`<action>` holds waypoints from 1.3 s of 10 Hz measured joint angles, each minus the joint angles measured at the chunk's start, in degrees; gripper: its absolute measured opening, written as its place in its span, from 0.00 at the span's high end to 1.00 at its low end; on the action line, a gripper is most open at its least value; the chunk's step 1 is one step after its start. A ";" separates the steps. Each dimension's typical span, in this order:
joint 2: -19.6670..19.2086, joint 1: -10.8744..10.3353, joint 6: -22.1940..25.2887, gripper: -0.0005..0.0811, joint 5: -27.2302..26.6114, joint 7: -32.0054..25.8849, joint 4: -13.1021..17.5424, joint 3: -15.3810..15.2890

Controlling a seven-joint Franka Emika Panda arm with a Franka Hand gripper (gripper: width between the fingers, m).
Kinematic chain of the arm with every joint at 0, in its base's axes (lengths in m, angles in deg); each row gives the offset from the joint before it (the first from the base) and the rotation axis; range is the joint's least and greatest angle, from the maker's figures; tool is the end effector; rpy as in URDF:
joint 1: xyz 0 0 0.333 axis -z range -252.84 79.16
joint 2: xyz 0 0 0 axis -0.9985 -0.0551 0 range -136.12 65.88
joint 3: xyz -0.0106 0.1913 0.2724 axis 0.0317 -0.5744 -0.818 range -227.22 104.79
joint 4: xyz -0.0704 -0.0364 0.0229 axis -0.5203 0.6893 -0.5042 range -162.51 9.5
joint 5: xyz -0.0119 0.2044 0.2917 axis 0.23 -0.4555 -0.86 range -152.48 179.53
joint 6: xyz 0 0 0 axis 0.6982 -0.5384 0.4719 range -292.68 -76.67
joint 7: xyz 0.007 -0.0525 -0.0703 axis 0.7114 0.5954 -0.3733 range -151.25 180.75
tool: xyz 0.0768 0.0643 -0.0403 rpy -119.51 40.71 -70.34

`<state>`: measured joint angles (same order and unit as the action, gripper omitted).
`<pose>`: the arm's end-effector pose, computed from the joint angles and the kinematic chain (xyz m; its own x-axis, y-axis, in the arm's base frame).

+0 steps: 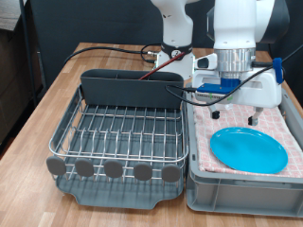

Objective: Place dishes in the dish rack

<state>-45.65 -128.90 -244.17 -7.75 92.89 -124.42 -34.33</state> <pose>0.4950 0.1145 0.3273 0.1541 -0.9868 -0.0496 -0.9323 -0.1286 -0.3381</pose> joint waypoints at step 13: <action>0.55 5.66 -5.74 0.01 -30.32 -26.37 -4.17 -9.89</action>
<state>-45.10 -123.24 -249.91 -38.07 66.52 -128.60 -44.22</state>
